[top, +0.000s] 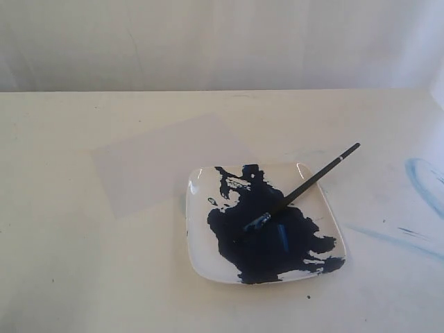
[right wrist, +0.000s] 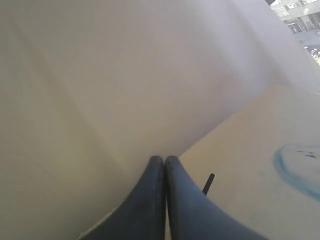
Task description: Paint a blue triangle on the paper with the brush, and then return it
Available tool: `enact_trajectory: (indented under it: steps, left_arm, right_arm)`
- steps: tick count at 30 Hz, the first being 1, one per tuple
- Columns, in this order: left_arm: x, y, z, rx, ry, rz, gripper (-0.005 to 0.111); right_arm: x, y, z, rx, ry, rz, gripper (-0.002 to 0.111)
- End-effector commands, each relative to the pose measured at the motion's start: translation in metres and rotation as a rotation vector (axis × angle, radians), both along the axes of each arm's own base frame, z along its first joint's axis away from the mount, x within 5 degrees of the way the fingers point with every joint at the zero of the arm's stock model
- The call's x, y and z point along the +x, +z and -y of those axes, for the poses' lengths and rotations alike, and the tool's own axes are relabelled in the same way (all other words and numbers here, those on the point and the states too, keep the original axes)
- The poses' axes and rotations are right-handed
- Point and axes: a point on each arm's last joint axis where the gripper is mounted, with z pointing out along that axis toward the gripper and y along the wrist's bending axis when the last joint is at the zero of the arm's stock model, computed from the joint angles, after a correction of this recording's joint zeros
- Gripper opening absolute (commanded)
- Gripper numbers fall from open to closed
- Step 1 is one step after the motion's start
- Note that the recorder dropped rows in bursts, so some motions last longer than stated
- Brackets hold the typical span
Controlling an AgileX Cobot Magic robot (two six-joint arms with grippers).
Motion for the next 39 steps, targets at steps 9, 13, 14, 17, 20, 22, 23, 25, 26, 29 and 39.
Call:
enact_trajectory:
  steps: [9,13,14,17,20,22,23,25,26,29,39]
  left_arm:
    - [0.0,-0.002,0.001,-0.002,-0.008,-0.009,0.0]
    - [0.0,-0.002,0.001,-0.002,-0.008,-0.009,0.0]
    - [0.0,-0.002,0.001,-0.002,-0.008,-0.009,0.0]
    - [0.0,-0.002,0.001,-0.002,-0.008,-0.009,0.0]
    - [0.0,-0.002,0.001,-0.002,-0.008,-0.009,0.0]
    - [0.0,-0.002,0.001,-0.002,-0.008,-0.009,0.0]
    - [0.0,-0.002,0.001,-0.002,-0.008,-0.009,0.0]
    - [0.0,-0.002,0.001,-0.002,-0.008,-0.009,0.0]
    - [0.0,-0.002,0.001,-0.002,-0.008,-0.009,0.0]
    - [0.0,-0.002,0.001,-0.002,-0.008,-0.009,0.0]
    - [0.0,-0.002,0.001,-0.002,-0.008,-0.009,0.0]
  right_arm:
    - [0.036,0.044,-0.003,0.006,0.004,-0.209,0.0]
    - [0.082,0.058,-0.008,-0.008,0.021,-0.387,0.0]
    - [0.096,0.06,-0.011,-0.014,0.035,-0.435,0.0]
    - [0.135,0.061,-0.024,-0.035,0.081,-0.544,0.0]
    - [0.166,0.055,-0.038,-0.049,0.12,-0.619,0.0]
    - [0.182,0.053,-0.046,-0.049,0.142,-0.647,0.0]
    - [0.189,0.053,-0.05,-0.053,0.154,-0.657,0.0]
    - [0.201,0.056,-0.056,-0.094,0.182,-0.655,0.0]
    - [0.206,0.06,-0.06,-0.129,0.208,-0.655,0.0]
    - [0.217,0.074,-0.072,-0.251,0.351,-0.669,0.0]
    - [0.245,0.077,-0.089,-0.056,0.733,-0.604,0.0]
